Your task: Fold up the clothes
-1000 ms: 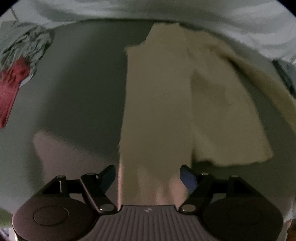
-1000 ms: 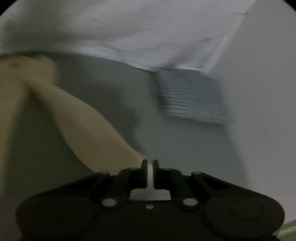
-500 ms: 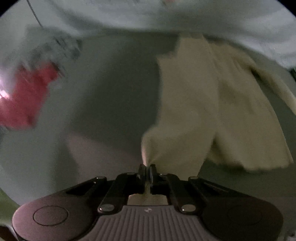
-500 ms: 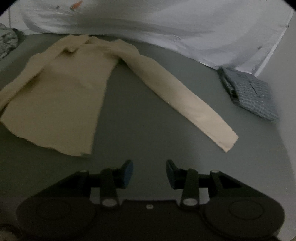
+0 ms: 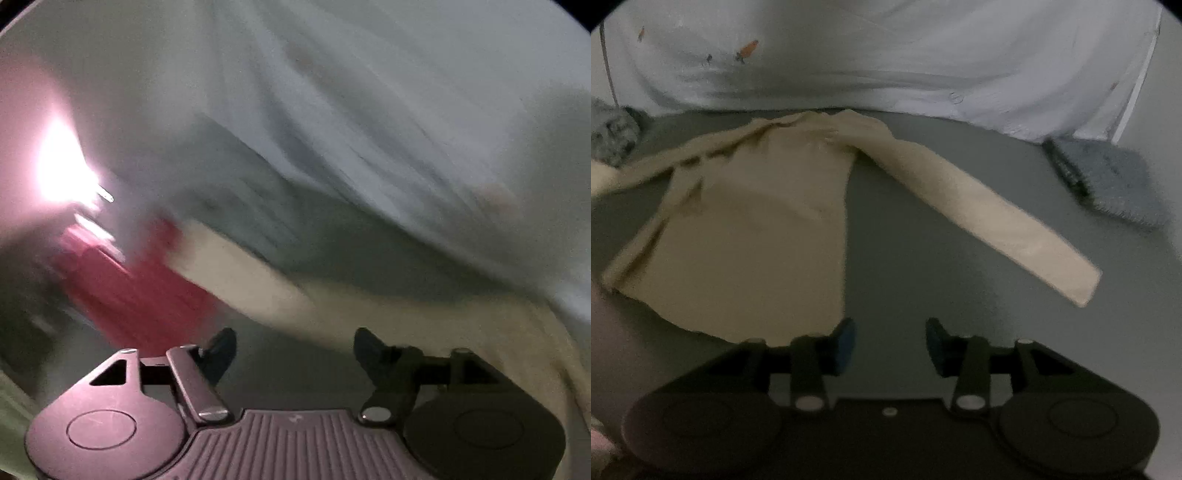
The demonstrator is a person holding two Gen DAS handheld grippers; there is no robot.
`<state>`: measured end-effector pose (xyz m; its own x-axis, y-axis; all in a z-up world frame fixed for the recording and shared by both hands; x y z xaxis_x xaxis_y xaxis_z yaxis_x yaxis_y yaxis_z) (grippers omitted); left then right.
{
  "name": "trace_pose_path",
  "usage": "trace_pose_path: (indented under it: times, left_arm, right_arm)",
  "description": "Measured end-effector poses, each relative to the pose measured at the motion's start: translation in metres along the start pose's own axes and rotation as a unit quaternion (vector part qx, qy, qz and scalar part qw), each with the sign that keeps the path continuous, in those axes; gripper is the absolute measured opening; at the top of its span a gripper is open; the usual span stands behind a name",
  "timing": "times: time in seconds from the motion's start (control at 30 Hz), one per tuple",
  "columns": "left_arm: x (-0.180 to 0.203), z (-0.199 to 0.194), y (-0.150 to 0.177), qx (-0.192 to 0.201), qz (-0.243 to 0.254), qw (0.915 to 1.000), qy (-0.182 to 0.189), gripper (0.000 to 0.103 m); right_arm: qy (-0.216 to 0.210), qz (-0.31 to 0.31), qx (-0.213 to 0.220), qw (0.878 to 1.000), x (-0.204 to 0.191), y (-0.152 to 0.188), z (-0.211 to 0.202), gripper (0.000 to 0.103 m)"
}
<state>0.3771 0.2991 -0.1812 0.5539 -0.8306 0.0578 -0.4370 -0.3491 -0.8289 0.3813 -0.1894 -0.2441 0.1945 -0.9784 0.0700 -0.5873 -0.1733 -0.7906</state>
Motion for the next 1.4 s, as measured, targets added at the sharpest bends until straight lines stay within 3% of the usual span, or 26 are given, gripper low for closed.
trace_pose_path:
  times: [0.07, 0.13, 0.23, 0.27, 0.3, 0.37, 0.43, 0.47, 0.5, 0.53, 0.67, 0.77, 0.83, 0.93, 1.0, 1.07, 1.13, 1.17, 1.2, 1.3, 1.4]
  left_arm:
    - [0.043, -0.006, 0.058, -0.065, 0.051, 0.9937, 0.076, 0.072]
    - [0.091, -0.010, 0.108, -0.103, 0.122, 0.9769, 0.142, 0.072]
    - [0.138, -0.011, 0.155, -0.104, 0.229, 0.9556, 0.153, 0.072]
    - [0.140, -0.006, 0.162, -0.102, 0.244, 0.9537, 0.144, 0.072]
    - [0.145, 0.001, 0.169, -0.103, 0.248, 0.9545, 0.130, 0.074]
    - [0.145, 0.005, 0.169, -0.089, 0.217, 0.9650, 0.118, 0.075]
    - [0.130, 0.011, 0.165, -0.092, 0.172, 0.9746, 0.110, 0.060]
    - [0.122, 0.014, 0.163, -0.093, 0.150, 0.9786, 0.106, 0.041]
    - [0.115, 0.010, 0.159, -0.098, 0.130, 0.9815, 0.102, 0.018]
    - [0.108, 0.007, 0.155, -0.102, 0.109, 0.9839, 0.098, 0.008]
    - [0.081, -0.008, 0.139, -0.120, 0.026, 0.9890, 0.082, 0.008]
    - [0.061, -0.019, 0.126, -0.133, -0.036, 0.9880, 0.069, 0.008]
    - [0.046, -0.031, 0.130, -0.156, -0.078, 0.9827, 0.061, 0.008]
    - [0.026, -0.040, 0.159, -0.194, -0.091, 0.9762, 0.037, 0.011]
    - [0.022, -0.040, 0.183, -0.229, -0.072, 0.9706, 0.013, 0.014]
    - [0.023, -0.043, 0.188, -0.241, -0.062, 0.9684, 0.017, 0.022]
    - [0.030, -0.047, 0.175, -0.215, -0.030, 0.9756, 0.032, 0.038]
    - [0.034, -0.048, 0.167, -0.198, -0.010, 0.9794, 0.037, 0.048]
    - [0.039, -0.047, 0.159, -0.182, 0.013, 0.9824, 0.040, 0.055]
    - [0.065, -0.035, 0.136, -0.134, 0.092, 0.9851, 0.055, 0.062]
    - [0.110, -0.012, 0.116, -0.087, 0.187, 0.9736, 0.097, 0.071]
  right_arm:
    - [-0.016, 0.029, -0.001, 0.999, -0.006, 0.000, 0.005, 0.047]
    - [-0.032, 0.063, -0.005, 0.998, -0.007, -0.001, 0.014, 0.048]
    - [-0.055, 0.109, -0.020, 0.992, -0.008, 0.001, 0.030, 0.054]
    - [-0.061, 0.118, -0.030, 0.991, -0.009, 0.003, 0.036, 0.055]
    - [-0.062, 0.118, -0.043, 0.990, -0.011, 0.007, 0.043, 0.055]
    - [-0.062, 0.087, -0.052, 0.993, -0.018, 0.014, 0.048, 0.050]
    - [-0.061, 0.038, -0.051, 0.996, -0.027, 0.019, 0.049, 0.035]
    - [-0.064, 0.015, -0.048, 0.997, -0.032, 0.020, 0.049, 0.011]
    - [-0.076, -0.004, -0.038, 0.996, -0.037, 0.020, 0.046, 0.002]
    - [-0.085, -0.009, -0.026, 0.996, -0.040, 0.019, 0.042, 0.002]
    - [-0.109, -0.008, 0.005, 0.994, -0.033, 0.010, 0.008, 0.002]
    - [-0.128, 0.010, 0.014, 0.992, -0.017, 0.003, -0.023, 0.002]
    - [-0.143, 0.018, 0.005, 0.990, -0.011, 0.008, -0.042, 0.002]
    - [-0.161, 0.012, -0.043, 0.986, -0.014, 0.034, -0.051, 0.002]
    - [-0.160, 0.015, -0.070, 0.984, -0.014, 0.048, -0.047, 0.003]
    - [-0.150, 0.024, -0.086, 0.985, -0.012, 0.054, -0.040, 0.007]
    - [-0.134, 0.025, -0.072, 0.988, -0.010, 0.042, -0.032, 0.026]
    - [-0.126, 0.026, -0.065, 0.990, -0.009, 0.036, -0.028, 0.043]
    - [-0.118, 0.026, -0.058, 0.991, -0.008, 0.030, -0.024, 0.047]
    - [-0.094, 0.028, -0.037, 0.995, -0.005, 0.012, -0.011, 0.047]
    - [-0.069, 0.030, -0.015, 0.997, -0.001, -0.006, 0.001, 0.047]
Point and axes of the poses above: each gripper's, at about its wrist camera, not at the fingertips, and z roughly the way its jaws point, x to its right, y to its underside, the point moved 7 cm from there along z, roughly the way its jaws point, and after that the axes turned 14 degrees about x, right-handed, at the moved point
